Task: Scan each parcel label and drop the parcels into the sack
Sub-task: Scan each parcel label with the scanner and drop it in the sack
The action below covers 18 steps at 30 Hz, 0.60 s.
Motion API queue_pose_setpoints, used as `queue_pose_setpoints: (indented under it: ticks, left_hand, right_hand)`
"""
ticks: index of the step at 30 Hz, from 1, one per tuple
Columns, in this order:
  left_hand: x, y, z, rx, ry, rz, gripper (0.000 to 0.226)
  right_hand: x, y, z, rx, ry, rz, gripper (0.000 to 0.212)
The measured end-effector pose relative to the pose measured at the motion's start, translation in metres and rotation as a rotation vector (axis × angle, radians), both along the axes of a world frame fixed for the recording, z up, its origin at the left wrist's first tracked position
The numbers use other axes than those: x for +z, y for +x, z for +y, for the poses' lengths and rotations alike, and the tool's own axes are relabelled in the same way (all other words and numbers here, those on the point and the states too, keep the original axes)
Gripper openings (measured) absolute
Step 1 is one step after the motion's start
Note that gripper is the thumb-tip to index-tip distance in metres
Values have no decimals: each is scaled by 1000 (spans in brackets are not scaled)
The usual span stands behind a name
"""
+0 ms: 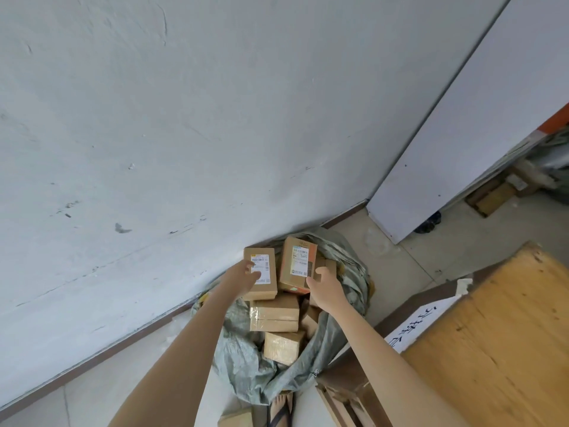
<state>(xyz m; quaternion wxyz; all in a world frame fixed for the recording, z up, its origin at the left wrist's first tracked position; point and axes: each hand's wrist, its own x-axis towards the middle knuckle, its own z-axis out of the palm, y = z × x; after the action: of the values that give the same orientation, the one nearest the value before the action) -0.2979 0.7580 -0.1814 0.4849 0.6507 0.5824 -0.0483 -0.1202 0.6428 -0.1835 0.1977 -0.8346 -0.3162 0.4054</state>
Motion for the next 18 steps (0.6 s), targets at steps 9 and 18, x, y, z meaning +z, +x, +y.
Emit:
queue_pose_setpoints:
  ticks: [9, 18]
  left_hand:
    - [35, 72, -20, -299, 135, 54, 37]
    - [71, 172, -97, -608, 347, 24, 44]
  right_hand:
    - [44, 27, -23, 70, 37, -215, 42]
    - [95, 93, -122, 53, 15, -381, 51]
